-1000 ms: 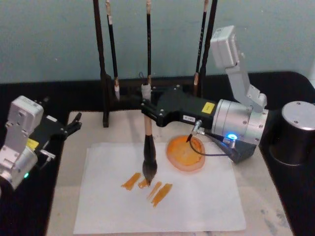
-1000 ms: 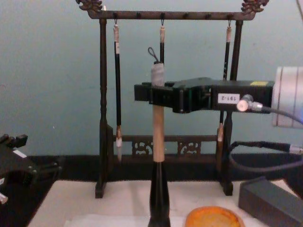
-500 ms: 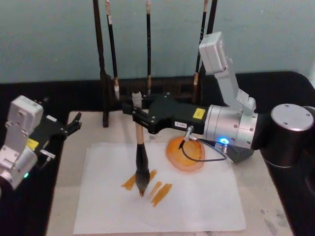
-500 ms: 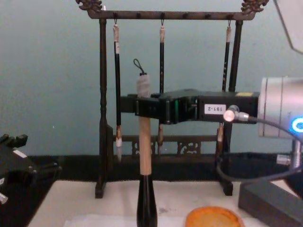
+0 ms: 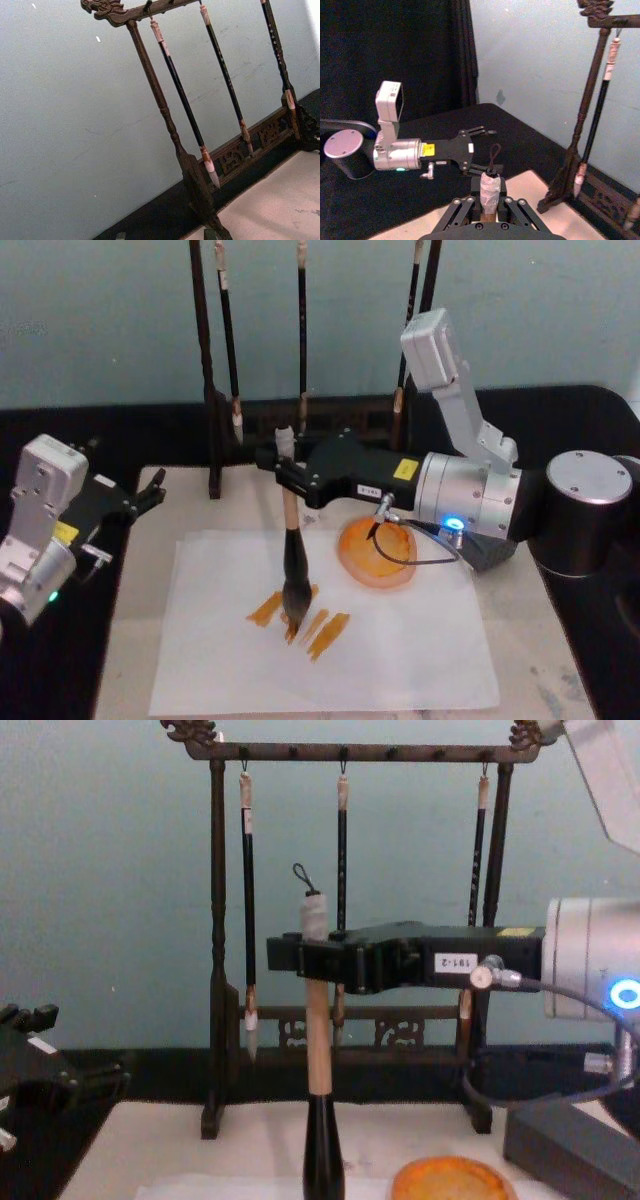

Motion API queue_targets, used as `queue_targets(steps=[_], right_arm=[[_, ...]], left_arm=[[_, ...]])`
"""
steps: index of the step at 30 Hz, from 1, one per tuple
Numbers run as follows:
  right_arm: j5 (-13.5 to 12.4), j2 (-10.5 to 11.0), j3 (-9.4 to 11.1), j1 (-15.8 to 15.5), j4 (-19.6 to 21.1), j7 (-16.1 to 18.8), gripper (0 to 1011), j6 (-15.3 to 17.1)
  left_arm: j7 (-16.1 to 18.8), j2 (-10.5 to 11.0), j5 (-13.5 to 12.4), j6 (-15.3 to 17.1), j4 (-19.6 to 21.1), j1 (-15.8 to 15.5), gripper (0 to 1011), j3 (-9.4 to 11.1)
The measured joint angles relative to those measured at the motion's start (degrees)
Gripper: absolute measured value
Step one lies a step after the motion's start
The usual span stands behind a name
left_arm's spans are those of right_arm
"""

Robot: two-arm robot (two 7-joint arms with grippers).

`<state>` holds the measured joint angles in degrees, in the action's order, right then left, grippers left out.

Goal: Pick up the brush from the inkstone, write on the paper, then place the brush back to its original position.

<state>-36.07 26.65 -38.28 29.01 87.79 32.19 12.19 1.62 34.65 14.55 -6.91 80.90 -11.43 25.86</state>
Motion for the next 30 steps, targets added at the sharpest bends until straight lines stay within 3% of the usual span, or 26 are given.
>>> queue_targets(steps=[16, 30], right_arm=[[1.37, 1.00, 1.68, -0.60, 0.51, -1.05, 176, -0.32], [4.21, 1.72, 2.94, -1.42, 0.67, -2.44, 176, -0.14]], left_arm=[[0.00, 0.00, 0.00, 0.00, 0.00, 0.00, 1010, 0.00], [0.00, 0.00, 0.00, 0.00, 0.00, 0.00, 1010, 0.00]])
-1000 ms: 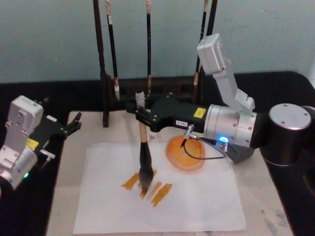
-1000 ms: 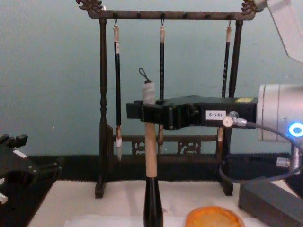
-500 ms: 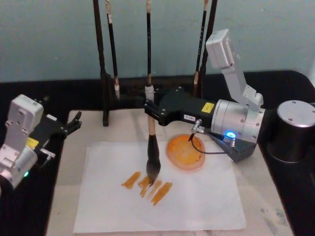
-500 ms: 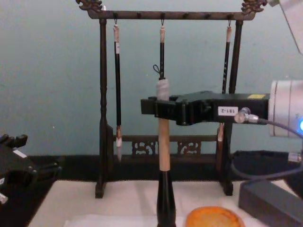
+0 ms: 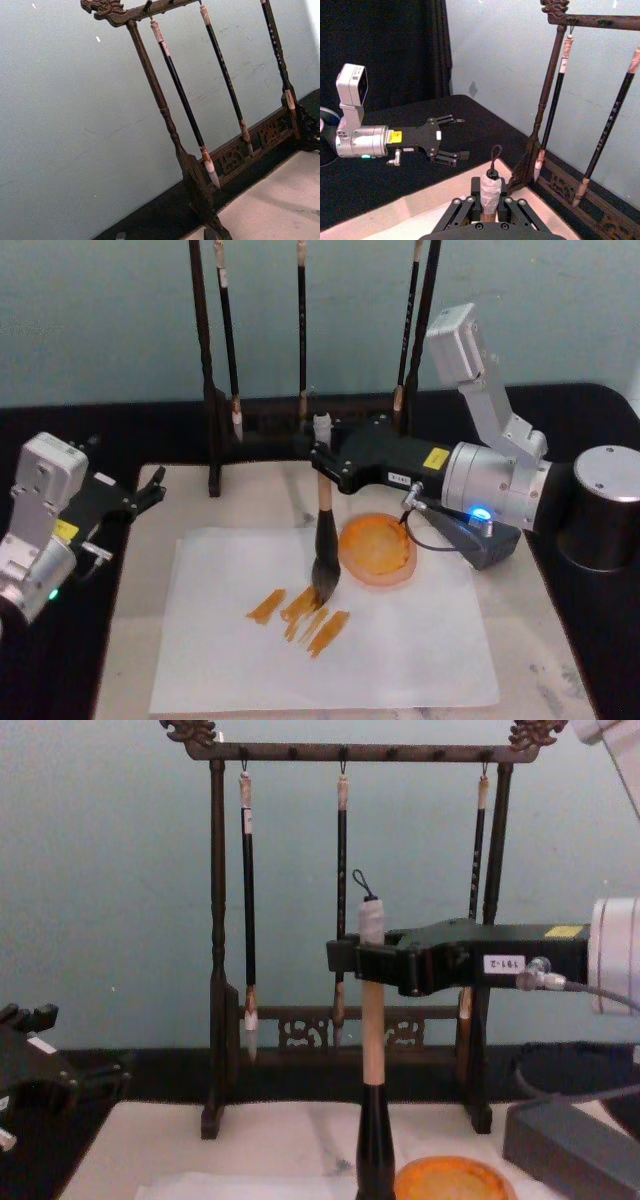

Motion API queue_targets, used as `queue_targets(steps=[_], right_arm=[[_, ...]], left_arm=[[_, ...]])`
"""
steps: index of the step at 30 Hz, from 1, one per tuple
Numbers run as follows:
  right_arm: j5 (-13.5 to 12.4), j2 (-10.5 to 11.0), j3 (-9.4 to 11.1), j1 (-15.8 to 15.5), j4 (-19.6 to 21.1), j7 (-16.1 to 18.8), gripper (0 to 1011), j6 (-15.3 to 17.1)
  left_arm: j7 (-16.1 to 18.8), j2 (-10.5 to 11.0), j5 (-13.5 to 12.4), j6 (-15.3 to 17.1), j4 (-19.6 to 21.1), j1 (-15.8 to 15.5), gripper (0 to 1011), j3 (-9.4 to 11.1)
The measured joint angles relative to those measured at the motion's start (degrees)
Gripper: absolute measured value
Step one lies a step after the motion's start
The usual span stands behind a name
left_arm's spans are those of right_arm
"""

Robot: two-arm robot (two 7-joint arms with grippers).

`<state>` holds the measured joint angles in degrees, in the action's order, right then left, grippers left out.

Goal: Pick up the brush from the inkstone, write on the paper, then place the brush back to its original position.

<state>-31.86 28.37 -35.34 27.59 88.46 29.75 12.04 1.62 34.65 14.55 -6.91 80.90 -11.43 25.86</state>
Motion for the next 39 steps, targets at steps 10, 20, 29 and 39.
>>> queue_targets(steps=[10, 20, 29, 39], right_arm=[[0.60, -0.07, 0.70, -0.30, 0.67, 0.46, 176, 0.18], [-0.98, -0.18, 1.00, -1.19, 3.71, 2.12, 176, 0.21], [-3.71, -0.90, -0.42, -1.36, 4.10, 3.66, 176, 0.99], [-5.23, -0.49, -1.86, -0.94, 2.05, 3.62, 176, 2.41]], left_arm=[[0.00, 0.00, 0.00, 0.00, 0.00, 0.00, 1010, 0.00], [0.00, 0.00, 0.00, 0.00, 0.00, 0.00, 1010, 0.00], [0.00, 0.00, 0.00, 0.00, 0.00, 0.00, 1010, 0.00], [0.00, 0.00, 0.00, 0.00, 0.00, 0.00, 1010, 0.00]])
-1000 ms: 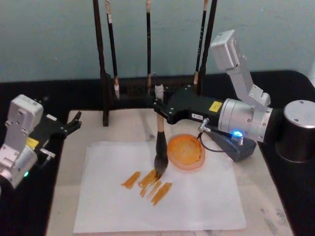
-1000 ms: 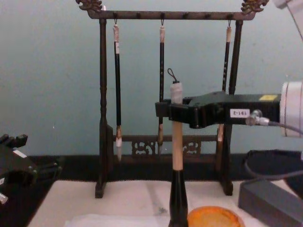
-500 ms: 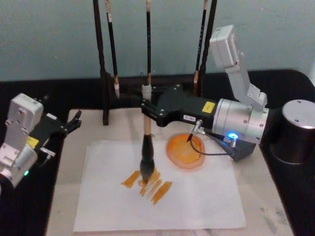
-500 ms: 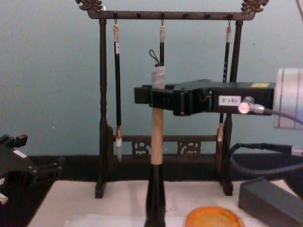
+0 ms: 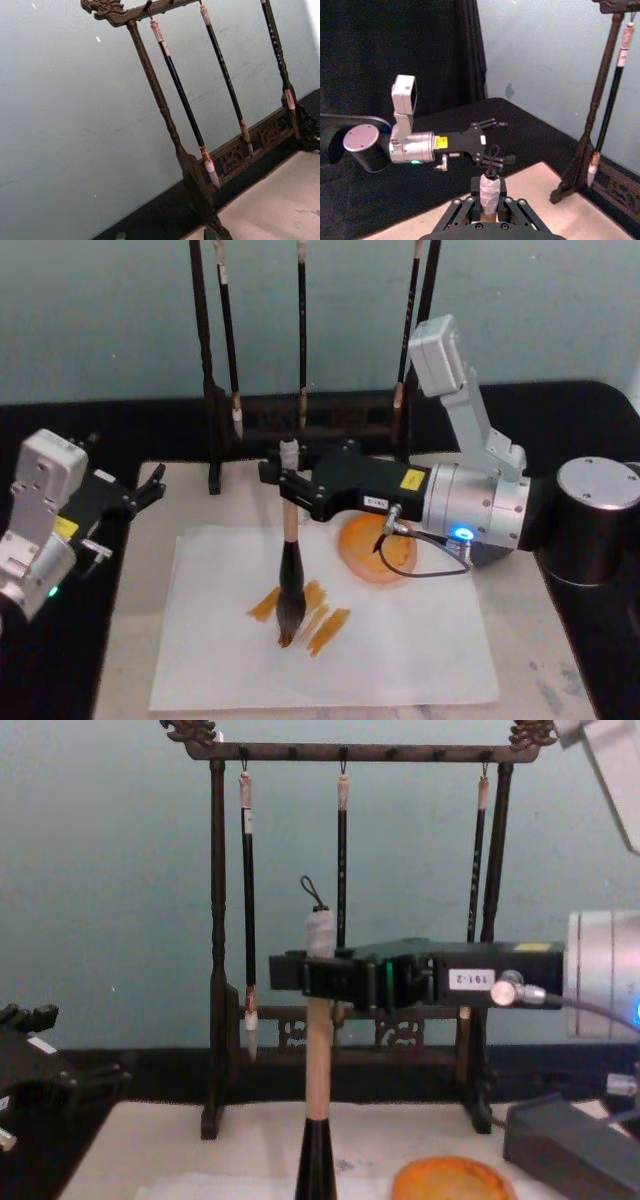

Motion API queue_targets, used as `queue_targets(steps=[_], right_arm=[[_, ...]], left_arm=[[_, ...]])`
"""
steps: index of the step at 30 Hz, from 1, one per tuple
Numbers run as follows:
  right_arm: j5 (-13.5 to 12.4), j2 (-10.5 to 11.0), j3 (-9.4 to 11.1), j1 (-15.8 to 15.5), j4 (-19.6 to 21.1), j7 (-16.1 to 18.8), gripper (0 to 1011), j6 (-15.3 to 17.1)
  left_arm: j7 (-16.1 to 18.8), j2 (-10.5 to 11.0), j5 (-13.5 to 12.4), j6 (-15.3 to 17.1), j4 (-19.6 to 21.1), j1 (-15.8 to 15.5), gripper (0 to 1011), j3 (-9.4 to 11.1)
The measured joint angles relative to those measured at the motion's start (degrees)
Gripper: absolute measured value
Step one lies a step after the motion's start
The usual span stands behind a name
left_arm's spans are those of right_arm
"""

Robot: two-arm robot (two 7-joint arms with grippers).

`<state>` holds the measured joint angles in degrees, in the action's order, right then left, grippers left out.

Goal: Pick up the brush from the inkstone, write on the paper, then place the brush back to its original position.

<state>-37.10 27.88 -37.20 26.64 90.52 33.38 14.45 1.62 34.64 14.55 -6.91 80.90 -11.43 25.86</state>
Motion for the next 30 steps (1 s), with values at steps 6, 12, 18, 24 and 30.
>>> queue_targets(steps=[6, 12, 18, 24, 30], right_arm=[[-0.04, 0.74, 0.12, 0.02, -0.27, -1.02, 176, -0.14], [0.59, 1.12, 0.72, -0.09, -0.27, -2.40, 176, -0.88], [2.06, 1.20, 1.30, -0.27, -0.42, -3.99, 176, -1.37], [3.83, 0.99, 1.85, -0.54, -0.73, -5.32, 176, -1.79], [5.69, 0.30, 2.51, -0.61, -1.87, -6.23, 177, -1.91]], left_arm=[[0.00, 0.00, 0.00, 0.00, 0.00, 0.00, 1010, 0.00], [0.00, 0.00, 0.00, 0.00, 0.00, 0.00, 1010, 0.00], [0.00, 0.00, 0.00, 0.00, 0.00, 0.00, 1009, 0.00], [0.00, 0.00, 0.00, 0.00, 0.00, 0.00, 1010, 0.00], [0.00, 0.00, 0.00, 0.00, 0.00, 0.00, 1010, 0.00]])
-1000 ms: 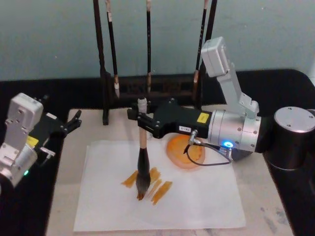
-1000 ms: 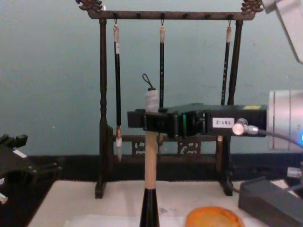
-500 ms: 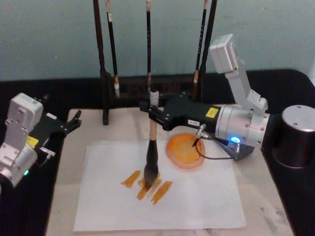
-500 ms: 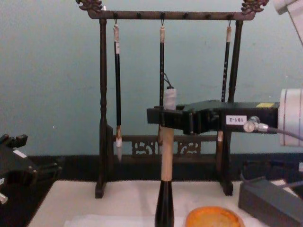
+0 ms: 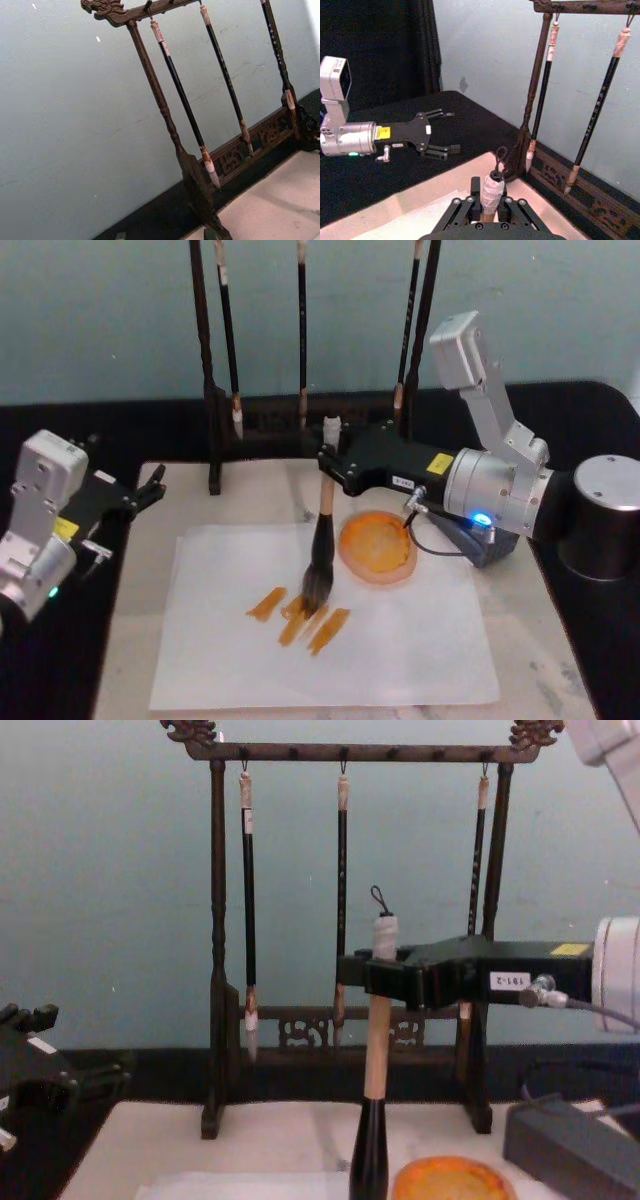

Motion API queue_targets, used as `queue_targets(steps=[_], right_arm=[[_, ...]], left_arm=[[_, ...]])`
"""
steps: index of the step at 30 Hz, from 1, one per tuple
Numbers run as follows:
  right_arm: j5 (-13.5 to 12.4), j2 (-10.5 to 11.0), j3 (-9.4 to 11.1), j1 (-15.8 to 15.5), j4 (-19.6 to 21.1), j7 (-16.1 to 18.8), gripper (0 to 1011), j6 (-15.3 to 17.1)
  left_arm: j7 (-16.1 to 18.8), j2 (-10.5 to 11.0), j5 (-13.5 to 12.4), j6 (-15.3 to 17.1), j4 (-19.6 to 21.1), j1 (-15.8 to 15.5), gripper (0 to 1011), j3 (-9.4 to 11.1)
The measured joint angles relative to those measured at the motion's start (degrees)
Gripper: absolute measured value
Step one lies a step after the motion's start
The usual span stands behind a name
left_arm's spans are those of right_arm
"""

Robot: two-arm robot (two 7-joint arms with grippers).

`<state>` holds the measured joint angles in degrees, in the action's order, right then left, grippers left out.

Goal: Pick up the brush from the inkstone, write on the paper, then place the brush back to its original position.

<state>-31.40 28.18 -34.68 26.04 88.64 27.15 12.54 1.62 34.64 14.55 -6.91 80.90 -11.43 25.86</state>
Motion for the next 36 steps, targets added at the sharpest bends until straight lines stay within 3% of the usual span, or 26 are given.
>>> queue_targets(steps=[16, 36], right_arm=[[0.02, -0.41, 1.98, -1.01, 1.44, 1.25, 176, 0.28], [-4.44, 0.60, 3.00, -1.98, 4.32, 2.73, 176, 0.10]], left_arm=[[0.00, 0.00, 0.00, 0.00, 0.00, 0.00, 1010, 0.00], [0.00, 0.00, 0.00, 0.00, 0.00, 0.00, 1010, 0.00]])
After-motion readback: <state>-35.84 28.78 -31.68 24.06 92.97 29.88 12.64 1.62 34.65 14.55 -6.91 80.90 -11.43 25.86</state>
